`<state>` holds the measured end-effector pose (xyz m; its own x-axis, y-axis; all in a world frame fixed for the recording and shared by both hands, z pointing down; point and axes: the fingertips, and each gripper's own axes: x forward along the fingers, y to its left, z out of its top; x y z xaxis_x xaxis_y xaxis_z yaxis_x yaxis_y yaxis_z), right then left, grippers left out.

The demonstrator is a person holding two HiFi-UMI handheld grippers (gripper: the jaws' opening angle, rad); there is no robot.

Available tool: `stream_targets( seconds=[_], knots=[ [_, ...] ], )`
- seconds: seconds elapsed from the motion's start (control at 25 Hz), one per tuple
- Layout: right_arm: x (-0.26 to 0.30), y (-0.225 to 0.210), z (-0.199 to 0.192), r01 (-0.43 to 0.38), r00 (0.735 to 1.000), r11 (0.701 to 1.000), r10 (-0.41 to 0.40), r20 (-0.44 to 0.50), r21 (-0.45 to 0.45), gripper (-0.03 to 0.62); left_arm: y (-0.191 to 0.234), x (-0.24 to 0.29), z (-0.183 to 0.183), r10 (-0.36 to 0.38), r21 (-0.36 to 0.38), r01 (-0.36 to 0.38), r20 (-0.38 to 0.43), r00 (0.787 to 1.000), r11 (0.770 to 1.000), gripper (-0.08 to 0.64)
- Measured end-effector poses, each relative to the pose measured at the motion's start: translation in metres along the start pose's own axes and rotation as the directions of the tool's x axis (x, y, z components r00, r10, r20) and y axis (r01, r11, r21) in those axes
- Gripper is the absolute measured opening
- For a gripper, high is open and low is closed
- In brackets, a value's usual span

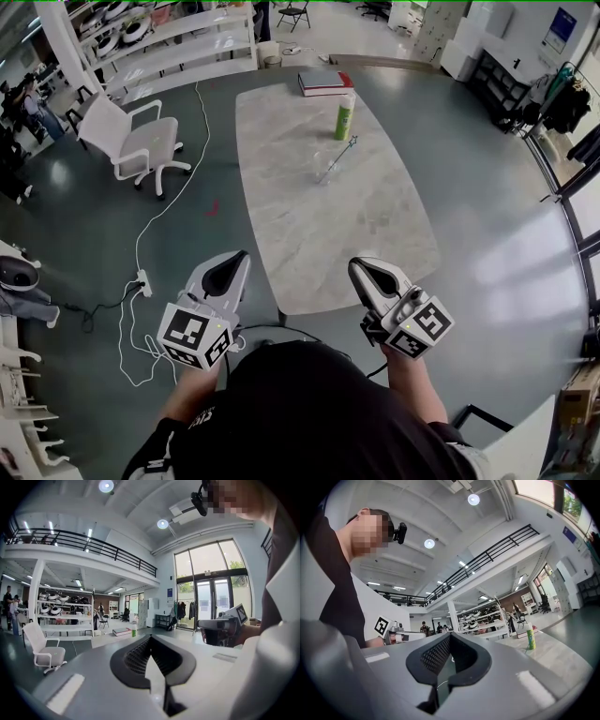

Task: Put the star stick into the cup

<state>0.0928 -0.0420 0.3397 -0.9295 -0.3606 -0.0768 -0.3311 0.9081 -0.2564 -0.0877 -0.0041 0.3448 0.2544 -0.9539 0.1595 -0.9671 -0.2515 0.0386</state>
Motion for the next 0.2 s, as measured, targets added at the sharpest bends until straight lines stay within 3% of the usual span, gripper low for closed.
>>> stream_targets(
  seconds=[0.2],
  knots=[
    [-0.0023, 0.0010, -0.0059, -0.004, 1.000, 1.000, 0.004, -0.002, 0.022, 0.012, -0.0015, -0.0021, -0.0049, 0.000, -0.009, 0.000, -0.008, 1.000, 1.000, 0.002]
  ],
)
